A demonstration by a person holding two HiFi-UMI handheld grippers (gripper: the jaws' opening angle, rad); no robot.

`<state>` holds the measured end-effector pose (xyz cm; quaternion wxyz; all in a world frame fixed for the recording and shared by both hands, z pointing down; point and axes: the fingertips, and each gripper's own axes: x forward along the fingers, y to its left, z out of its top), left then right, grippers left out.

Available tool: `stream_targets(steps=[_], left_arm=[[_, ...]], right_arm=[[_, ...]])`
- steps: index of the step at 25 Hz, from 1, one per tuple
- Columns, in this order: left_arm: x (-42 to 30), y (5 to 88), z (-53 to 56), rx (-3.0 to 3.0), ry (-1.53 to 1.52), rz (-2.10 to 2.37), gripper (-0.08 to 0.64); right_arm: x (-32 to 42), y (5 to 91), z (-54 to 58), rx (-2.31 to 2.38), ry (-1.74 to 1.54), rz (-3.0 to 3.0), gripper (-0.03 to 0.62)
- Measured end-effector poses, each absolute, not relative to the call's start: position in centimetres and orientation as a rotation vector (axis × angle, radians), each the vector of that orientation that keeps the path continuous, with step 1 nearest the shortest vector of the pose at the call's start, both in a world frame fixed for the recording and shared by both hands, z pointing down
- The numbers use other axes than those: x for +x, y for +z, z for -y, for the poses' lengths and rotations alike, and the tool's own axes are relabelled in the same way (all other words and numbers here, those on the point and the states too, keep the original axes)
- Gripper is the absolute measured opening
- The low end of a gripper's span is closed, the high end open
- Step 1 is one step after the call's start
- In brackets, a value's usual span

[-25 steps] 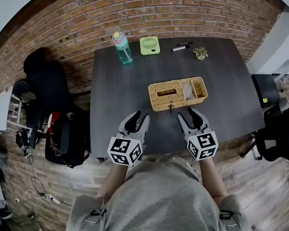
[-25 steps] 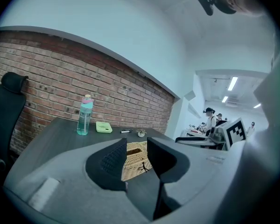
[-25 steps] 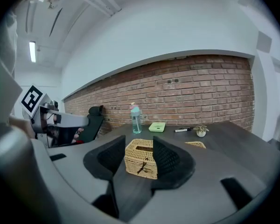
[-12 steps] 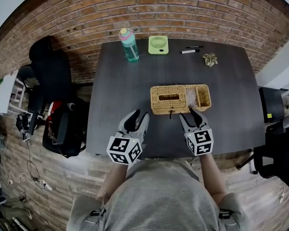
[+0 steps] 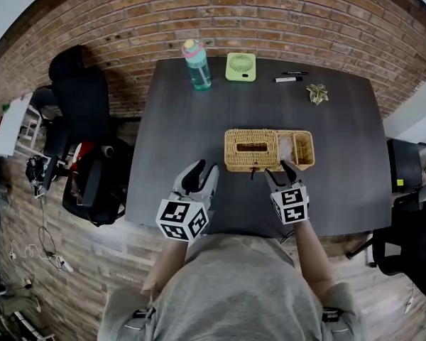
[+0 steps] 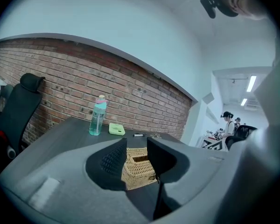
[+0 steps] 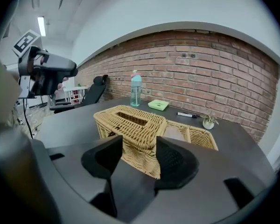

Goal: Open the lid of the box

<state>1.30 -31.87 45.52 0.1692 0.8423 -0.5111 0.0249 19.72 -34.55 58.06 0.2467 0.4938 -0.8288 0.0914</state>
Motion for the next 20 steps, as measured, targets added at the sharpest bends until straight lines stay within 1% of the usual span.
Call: stream_targets(steps=[10,20], left_arm=[[0.4,45.8,32.1,2.375,0.064,1.491,0.135],[0.8,45.8,32.5,2.384,0.065,1.47,0.135]], right_arm=[[19.4,59.4,35.3,1.311,0.177,2.207,0.209],[19.6,59.0,35.4,1.308,0.193,2.225,0.209]])
